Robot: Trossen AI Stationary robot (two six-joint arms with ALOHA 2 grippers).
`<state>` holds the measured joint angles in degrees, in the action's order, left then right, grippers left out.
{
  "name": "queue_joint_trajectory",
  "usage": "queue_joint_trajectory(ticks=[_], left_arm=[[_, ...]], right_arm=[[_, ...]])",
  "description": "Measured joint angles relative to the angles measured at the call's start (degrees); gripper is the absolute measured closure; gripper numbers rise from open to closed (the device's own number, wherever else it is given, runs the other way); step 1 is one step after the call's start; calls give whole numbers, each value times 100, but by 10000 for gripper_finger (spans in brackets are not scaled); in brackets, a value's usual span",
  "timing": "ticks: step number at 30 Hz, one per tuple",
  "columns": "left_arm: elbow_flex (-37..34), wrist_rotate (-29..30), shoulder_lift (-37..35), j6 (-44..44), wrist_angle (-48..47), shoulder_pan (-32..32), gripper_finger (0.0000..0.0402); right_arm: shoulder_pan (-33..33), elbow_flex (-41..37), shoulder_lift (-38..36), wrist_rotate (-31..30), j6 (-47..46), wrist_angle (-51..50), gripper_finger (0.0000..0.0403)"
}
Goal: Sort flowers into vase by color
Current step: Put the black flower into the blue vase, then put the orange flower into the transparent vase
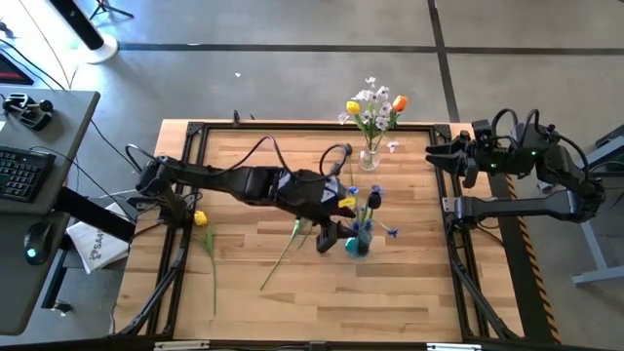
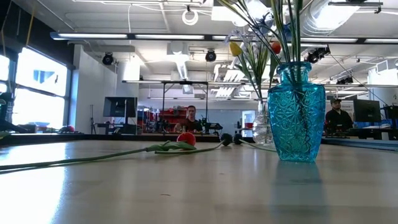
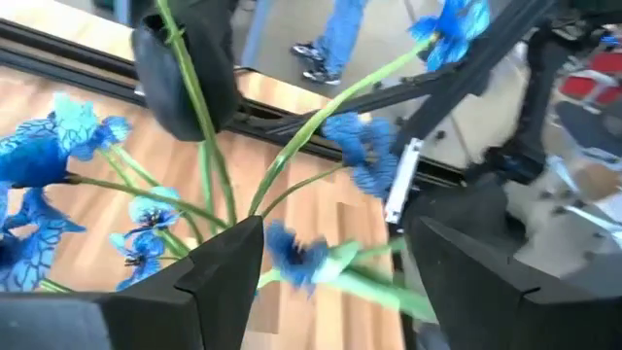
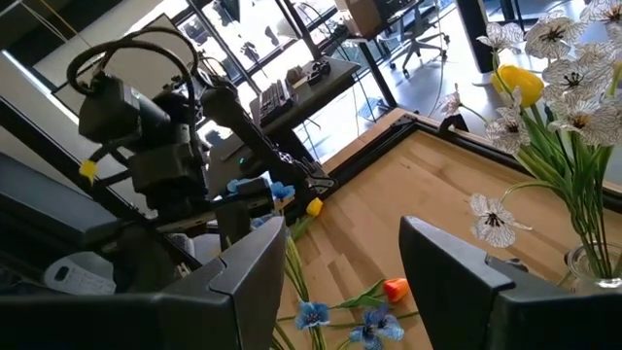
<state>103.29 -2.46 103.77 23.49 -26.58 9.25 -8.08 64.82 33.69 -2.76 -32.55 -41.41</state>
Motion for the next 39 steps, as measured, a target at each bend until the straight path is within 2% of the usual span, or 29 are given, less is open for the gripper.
queue_joint_trajectory(ticks=[6,16,26,32,34,39], left_arm=[[251,-590,8,-84,-631,8,133],[1281,-603,4,74,-2753,115,133],[1352,-602,1,995,-5269,409,133],[817,-560,2,1501,-5572,531,133],[394,-477,2,1568,-5468,571,133],[-836,187,15,2232,-4733,580,133]], right_arm=[[0,0,0,0,34,2,204],[-2,0,0,0,48,-14,204],[-1,0,0,0,48,-231,204],[-2,0,0,-2,12,-350,204],[-1,0,0,0,4,-351,204],[0,0,0,36,-118,-356,204]])
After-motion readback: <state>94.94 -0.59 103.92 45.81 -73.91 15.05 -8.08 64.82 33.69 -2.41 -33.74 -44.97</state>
